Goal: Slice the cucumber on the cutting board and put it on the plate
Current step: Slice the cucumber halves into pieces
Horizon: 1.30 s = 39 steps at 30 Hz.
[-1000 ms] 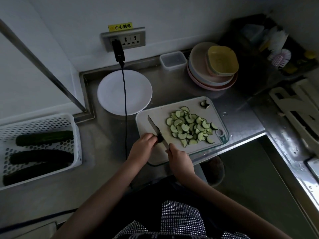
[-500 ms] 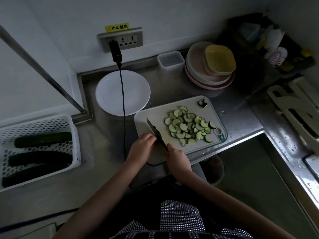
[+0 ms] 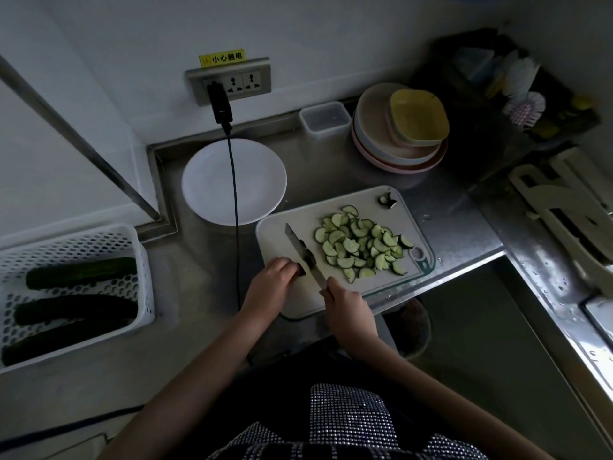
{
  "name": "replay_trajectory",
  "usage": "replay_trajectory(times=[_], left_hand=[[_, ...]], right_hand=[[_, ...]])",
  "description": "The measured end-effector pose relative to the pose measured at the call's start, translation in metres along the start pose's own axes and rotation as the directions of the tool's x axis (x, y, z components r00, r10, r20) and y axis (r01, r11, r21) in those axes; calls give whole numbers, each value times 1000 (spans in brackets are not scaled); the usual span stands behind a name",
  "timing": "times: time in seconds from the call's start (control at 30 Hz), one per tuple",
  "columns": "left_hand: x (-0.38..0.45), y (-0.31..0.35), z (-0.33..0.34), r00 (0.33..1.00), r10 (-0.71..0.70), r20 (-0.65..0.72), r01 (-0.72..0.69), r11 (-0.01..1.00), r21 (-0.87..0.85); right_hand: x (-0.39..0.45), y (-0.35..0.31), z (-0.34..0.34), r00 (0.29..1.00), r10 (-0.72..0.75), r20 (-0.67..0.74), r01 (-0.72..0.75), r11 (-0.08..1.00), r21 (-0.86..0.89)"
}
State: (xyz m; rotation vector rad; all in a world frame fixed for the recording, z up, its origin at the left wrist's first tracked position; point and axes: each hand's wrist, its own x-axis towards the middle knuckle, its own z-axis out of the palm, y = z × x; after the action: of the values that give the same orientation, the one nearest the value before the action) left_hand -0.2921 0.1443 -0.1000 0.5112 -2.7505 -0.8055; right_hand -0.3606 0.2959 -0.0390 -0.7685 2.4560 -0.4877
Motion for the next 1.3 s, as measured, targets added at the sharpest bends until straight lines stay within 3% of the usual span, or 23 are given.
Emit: replay_trajectory(times=[1.03,1.3], left_hand=[[-1,2,-3,1000,1,16,-2,1000,26],[0,3,-3,1000,0,-10,0,1000,14]], right_hand=[[9,-2,10,999,-41,19,42,997,-59],[11,-6,13,995,15,103,-3,993,-119]])
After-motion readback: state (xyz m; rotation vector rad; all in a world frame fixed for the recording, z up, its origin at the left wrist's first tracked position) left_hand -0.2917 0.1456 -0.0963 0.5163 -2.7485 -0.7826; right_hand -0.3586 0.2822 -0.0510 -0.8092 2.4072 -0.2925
